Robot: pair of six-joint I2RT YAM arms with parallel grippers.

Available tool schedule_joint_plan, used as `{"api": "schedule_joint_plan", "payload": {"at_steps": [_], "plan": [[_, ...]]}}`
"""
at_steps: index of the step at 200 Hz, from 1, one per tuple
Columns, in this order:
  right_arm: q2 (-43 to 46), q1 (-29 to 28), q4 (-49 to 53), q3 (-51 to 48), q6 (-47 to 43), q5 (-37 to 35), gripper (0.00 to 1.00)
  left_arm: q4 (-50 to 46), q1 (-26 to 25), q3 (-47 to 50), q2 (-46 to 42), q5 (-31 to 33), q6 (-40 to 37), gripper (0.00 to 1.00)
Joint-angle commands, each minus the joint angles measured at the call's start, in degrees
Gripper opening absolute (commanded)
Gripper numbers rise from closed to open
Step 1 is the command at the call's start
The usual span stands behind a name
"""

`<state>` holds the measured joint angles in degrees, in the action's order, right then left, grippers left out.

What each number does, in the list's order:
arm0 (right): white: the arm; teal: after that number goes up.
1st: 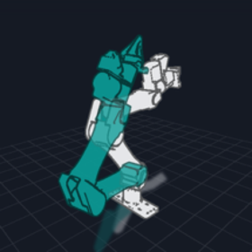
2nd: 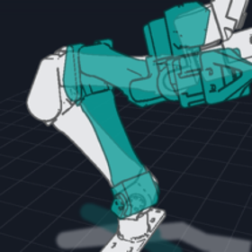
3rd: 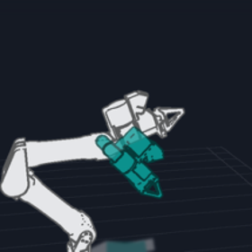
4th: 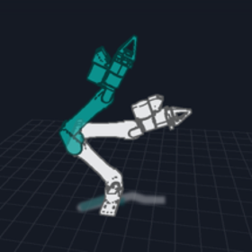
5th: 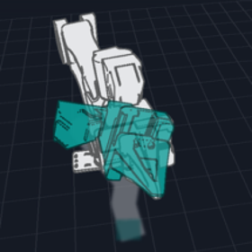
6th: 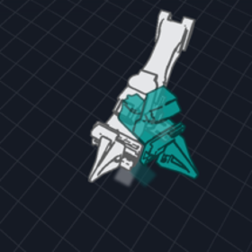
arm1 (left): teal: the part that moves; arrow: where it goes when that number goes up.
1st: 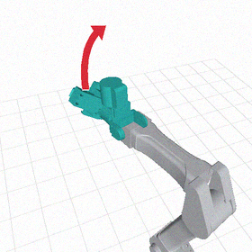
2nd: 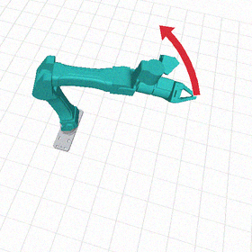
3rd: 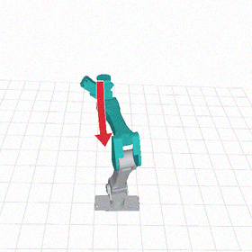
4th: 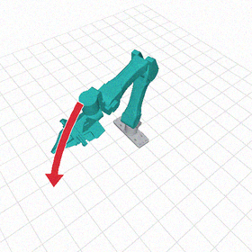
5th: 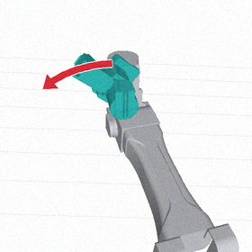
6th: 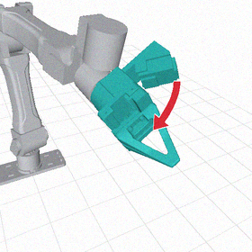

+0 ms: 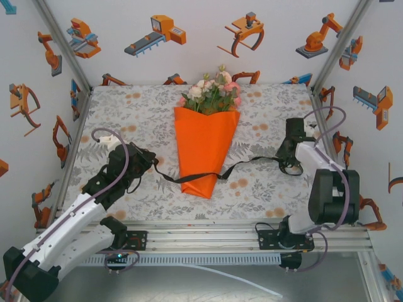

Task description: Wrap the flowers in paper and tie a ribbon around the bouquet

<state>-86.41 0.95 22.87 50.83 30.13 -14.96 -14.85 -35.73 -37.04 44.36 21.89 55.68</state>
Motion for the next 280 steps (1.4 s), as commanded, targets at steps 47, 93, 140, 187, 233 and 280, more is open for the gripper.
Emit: {"api": "schedule_joint_plan", "payload": {"at_steps": [47, 93, 140, 187, 233, 280], "plan": [[-0.79, 0.19, -1.99, 0.2, 0.72, 2.4, 0.28, -4.74, 1.12, 0.3, -1.82, 1.49, -1.21, 0.0], [6.3, 0.19, -1.83, -0.62, 0.52, 3.64, 0.06, -9.09, 1.53, -1.4, -1.47, 1.99, 0.05, 0.0], [17.56, 0.19, -1.09, -1.71, 1.13, 6.24, 0.02, -14.46, 3.9, -4.06, -0.84, 0.78, 0.57, 0.0], [30.27, 0.23, 2.27, -0.37, 2.85, 2.06, 0.02, -16.86, 19.74, -7.48, -1.48, -11.53, -3.31, 0.0], [42.03, 0.26, 8.84, 2.97, 4.04, -8.95, 0.03, -22.74, 36.61, -12.72, -2.81, -19.36, -4.0, 0.0], [52.12, 0.25, 11.4, 1.02, 5.5, -14.06, 0.03, -28.18, 46.13, -16.24, -6.27, -10.83, -4.45, 0.0]]}}
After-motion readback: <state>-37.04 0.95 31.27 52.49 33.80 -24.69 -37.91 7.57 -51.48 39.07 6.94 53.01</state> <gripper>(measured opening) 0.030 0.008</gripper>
